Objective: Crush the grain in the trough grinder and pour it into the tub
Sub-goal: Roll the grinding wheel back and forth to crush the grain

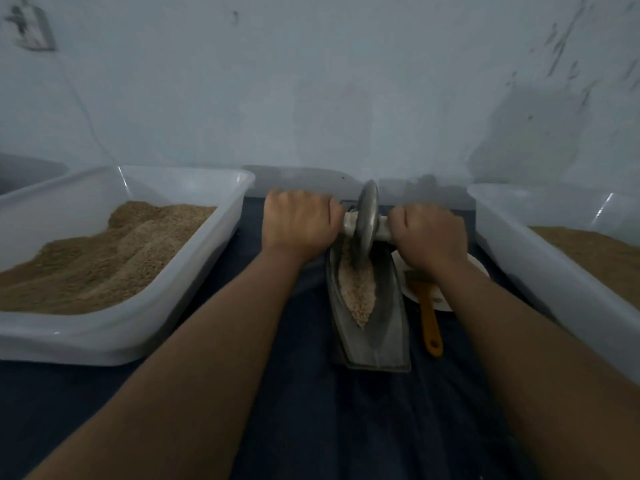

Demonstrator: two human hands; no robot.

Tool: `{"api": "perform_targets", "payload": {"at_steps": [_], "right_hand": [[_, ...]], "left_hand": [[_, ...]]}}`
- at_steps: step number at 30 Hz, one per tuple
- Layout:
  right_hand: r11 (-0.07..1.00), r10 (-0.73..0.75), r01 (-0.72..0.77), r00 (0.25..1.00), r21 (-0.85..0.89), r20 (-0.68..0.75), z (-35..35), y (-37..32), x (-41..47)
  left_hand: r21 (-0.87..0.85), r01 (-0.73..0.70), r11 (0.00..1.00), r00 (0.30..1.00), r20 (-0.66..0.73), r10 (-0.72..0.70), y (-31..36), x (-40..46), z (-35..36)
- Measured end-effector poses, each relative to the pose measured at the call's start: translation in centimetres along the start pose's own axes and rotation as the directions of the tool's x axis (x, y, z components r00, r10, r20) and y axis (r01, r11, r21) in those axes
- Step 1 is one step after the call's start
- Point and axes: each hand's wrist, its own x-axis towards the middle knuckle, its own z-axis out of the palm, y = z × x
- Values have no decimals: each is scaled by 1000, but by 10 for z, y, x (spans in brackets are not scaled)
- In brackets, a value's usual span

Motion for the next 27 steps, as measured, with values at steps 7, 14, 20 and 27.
{"api": "perform_targets", "payload": {"at_steps": [7, 14, 20, 27], "right_hand": [[992, -19, 51, 964, 116, -264, -29, -17, -42], [988, -70, 109, 950, 111, -303, -47, -19, -72], [994, 16, 16, 962, 112, -272, -34, -17, -64], [984, -124, 130, 991, -124, 54, -13, -4, 3]], "left_hand": [[-84, 124, 989, 992, 35, -121, 1, -46, -20], [-88, 145, 985, 987, -55, -150, 14, -72, -46], [-55, 110, 992, 993, -40, -112, 10, -55, -33], [194, -141, 971, 980, 167, 109, -8, -4, -1]]}}
